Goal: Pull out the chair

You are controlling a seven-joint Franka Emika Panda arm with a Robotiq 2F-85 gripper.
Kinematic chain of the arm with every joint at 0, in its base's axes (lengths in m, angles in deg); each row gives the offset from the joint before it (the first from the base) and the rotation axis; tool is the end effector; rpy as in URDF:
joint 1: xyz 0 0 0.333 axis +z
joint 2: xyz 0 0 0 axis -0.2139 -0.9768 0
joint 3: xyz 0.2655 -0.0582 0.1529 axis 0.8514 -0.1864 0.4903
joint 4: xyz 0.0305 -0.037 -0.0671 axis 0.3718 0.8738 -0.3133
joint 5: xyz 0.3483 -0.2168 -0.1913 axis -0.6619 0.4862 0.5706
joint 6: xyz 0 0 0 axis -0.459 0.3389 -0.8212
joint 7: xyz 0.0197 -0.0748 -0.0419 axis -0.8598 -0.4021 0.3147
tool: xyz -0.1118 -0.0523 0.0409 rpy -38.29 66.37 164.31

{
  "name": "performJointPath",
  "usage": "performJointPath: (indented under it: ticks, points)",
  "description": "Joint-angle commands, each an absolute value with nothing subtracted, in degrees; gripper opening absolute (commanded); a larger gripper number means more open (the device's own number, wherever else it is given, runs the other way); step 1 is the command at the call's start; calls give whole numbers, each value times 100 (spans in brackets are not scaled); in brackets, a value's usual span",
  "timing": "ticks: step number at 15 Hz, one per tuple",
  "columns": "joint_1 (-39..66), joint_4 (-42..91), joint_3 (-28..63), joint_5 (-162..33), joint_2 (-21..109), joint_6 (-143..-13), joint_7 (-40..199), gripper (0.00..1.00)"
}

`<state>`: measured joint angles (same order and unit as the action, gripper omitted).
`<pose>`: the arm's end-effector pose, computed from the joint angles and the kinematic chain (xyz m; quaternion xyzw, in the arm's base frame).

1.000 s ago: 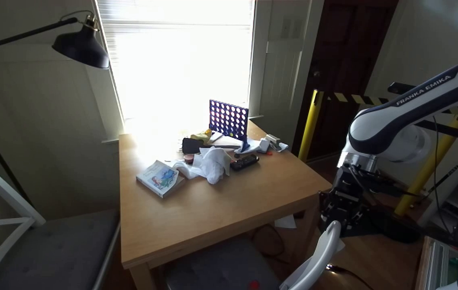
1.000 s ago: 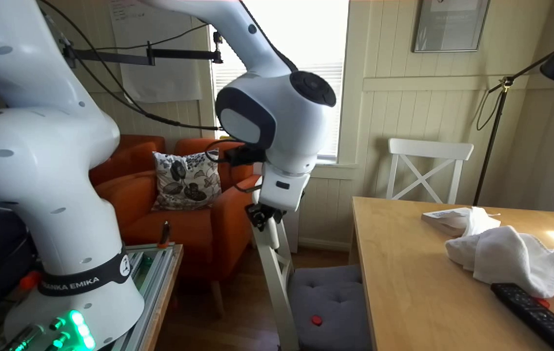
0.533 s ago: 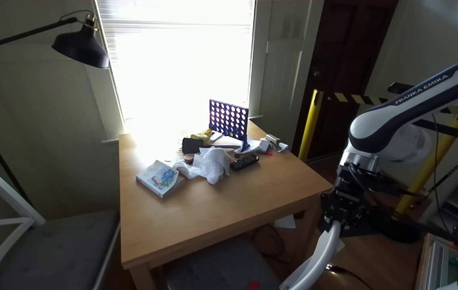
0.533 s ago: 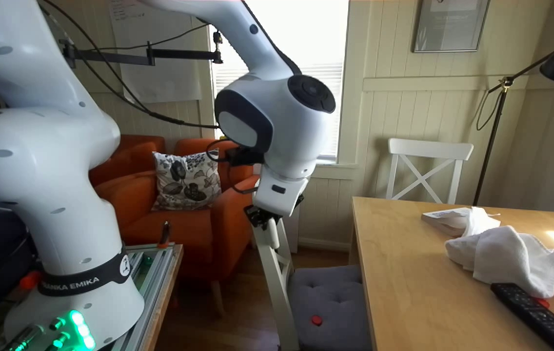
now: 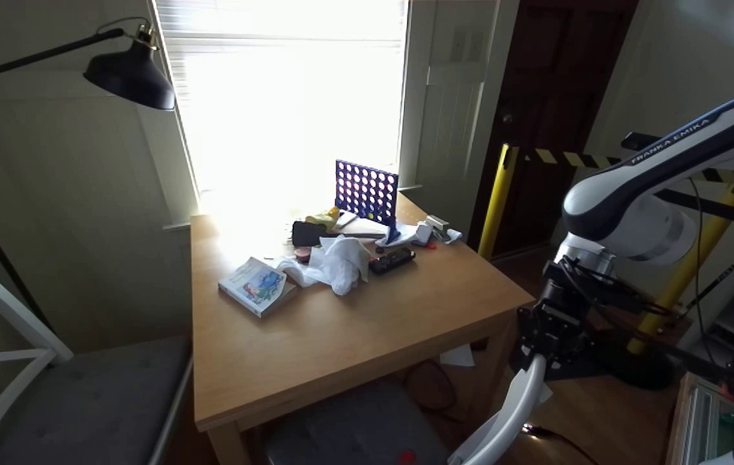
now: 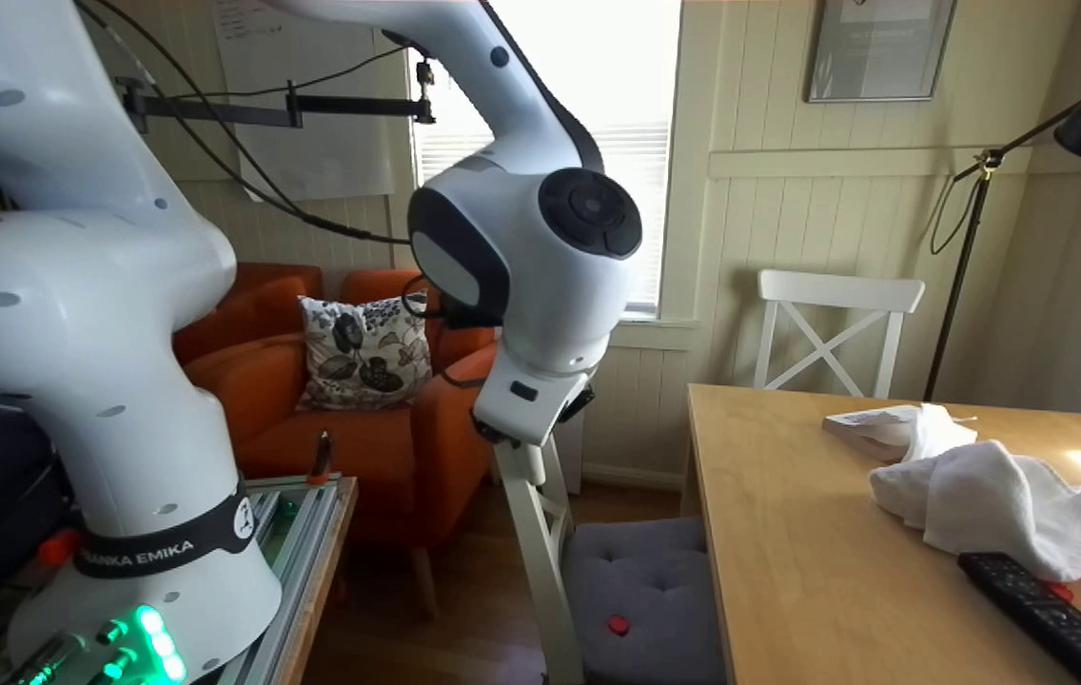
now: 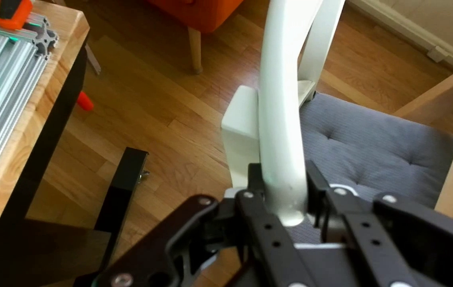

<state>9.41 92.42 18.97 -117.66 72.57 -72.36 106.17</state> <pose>0.3740 0.0041 0.1756 -0.7490 0.5781 0.2164 0.2408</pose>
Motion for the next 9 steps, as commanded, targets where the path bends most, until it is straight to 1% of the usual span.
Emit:
performJointPath:
  ticks: [1,9]
  points:
    - [729,9241,1726,-12208,7463,-7071,10790,7]
    - [414,9001,1415,-11995,7264,-6674,10617,7]
